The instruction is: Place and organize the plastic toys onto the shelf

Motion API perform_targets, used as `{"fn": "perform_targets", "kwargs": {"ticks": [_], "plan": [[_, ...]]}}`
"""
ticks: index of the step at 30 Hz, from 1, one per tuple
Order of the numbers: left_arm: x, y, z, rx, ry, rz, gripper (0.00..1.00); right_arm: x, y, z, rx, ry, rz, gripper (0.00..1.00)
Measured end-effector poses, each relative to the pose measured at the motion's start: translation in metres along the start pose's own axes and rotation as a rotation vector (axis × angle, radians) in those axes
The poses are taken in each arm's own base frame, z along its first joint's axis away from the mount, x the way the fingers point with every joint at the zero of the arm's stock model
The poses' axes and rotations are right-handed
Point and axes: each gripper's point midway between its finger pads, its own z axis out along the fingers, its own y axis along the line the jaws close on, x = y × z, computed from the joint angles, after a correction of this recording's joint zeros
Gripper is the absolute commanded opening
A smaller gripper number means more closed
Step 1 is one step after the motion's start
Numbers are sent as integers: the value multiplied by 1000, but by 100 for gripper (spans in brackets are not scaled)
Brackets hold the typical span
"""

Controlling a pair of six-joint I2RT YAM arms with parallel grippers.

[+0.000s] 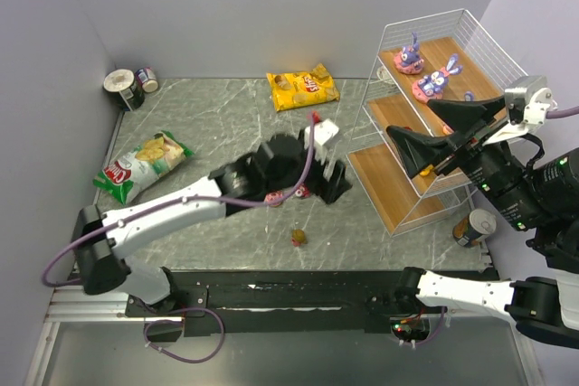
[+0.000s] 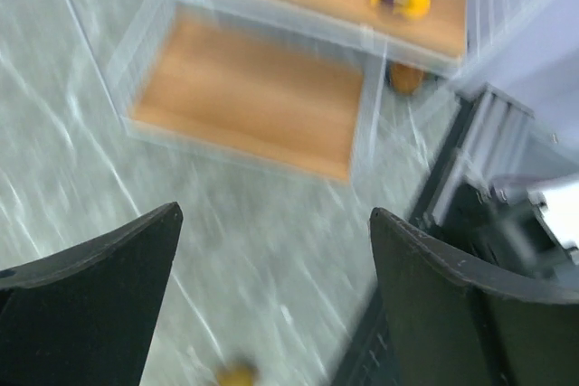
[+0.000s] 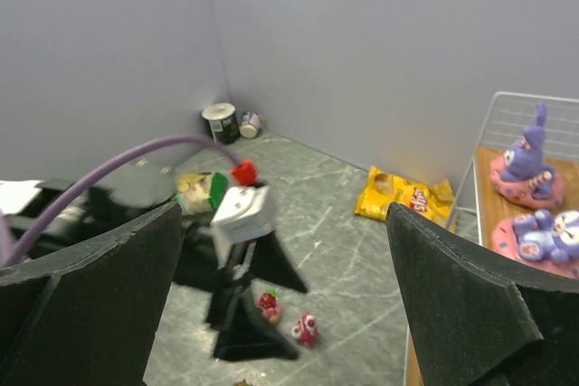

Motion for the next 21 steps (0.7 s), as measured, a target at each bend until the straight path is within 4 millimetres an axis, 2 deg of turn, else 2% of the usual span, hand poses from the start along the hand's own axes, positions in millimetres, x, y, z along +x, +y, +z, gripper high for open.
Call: {"fn": "perform_targets", "kwargs": {"ticks": [6,8,11,13,15,17,21], "plan": [[92,-28,-28,-67,155,-158,91,13,1,-1,1,44,8,100],[129,-36,-34,-101,220,-188,87,22,4,1,-8,68,14,100],[181,-38,-43,-140,300,-209,84,37,10,3,-24,113,28,100],[210,-33,-48,-160,335,-222,83,44,13,2,-34,138,41,100],[229,-26,-53,-183,354,-229,84,48,15,1,-44,153,53,100],[237,-20,-54,-200,352,-233,84,50,17,0,-50,164,66,100],[232,-17,-50,-203,297,-239,84,55,20,-2,-61,184,84,100]]}}
